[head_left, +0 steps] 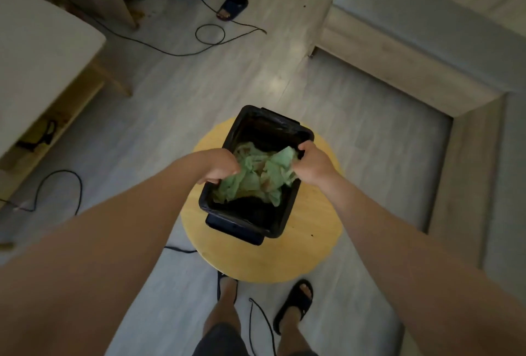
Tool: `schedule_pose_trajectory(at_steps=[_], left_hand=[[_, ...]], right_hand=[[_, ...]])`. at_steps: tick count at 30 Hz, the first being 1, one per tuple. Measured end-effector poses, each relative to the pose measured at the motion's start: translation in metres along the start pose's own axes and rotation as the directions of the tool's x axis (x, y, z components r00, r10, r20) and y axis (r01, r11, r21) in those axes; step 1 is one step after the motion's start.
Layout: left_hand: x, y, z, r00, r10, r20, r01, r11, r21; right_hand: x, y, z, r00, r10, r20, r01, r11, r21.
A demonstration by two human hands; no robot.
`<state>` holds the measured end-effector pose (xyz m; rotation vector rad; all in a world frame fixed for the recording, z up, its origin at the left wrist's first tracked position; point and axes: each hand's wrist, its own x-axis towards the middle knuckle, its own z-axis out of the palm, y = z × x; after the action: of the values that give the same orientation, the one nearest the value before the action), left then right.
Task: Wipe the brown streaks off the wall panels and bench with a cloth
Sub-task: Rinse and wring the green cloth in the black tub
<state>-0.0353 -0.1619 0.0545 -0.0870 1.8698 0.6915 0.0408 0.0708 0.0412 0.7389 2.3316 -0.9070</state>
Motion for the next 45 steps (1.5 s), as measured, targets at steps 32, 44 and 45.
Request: schedule_pose_trajectory(at_steps=[32,44,45], left_hand=[[0.118,-0.020,0.073,0.991,-0.065,0.121,0.136,0.577,-0.805],[0.149,-0.047,0.082,0.976,-0.129,0.177,0.215,0.412,-0.885],[0.148,-0.045,0.081,0.976,-0.102,0.193,0.218,0.391,-0.894]], right_hand=[[0.071,-0.004,0.143,0.923,-0.307,-0.230,0.301,0.952,-0.065],[0.091,0.002,0.160,0.965,0.162,0.206,-0.189,0.975,0.118],[0.084,0.000,0.158,0.983,0.106,0.153,-0.134,0.974,0.184]])
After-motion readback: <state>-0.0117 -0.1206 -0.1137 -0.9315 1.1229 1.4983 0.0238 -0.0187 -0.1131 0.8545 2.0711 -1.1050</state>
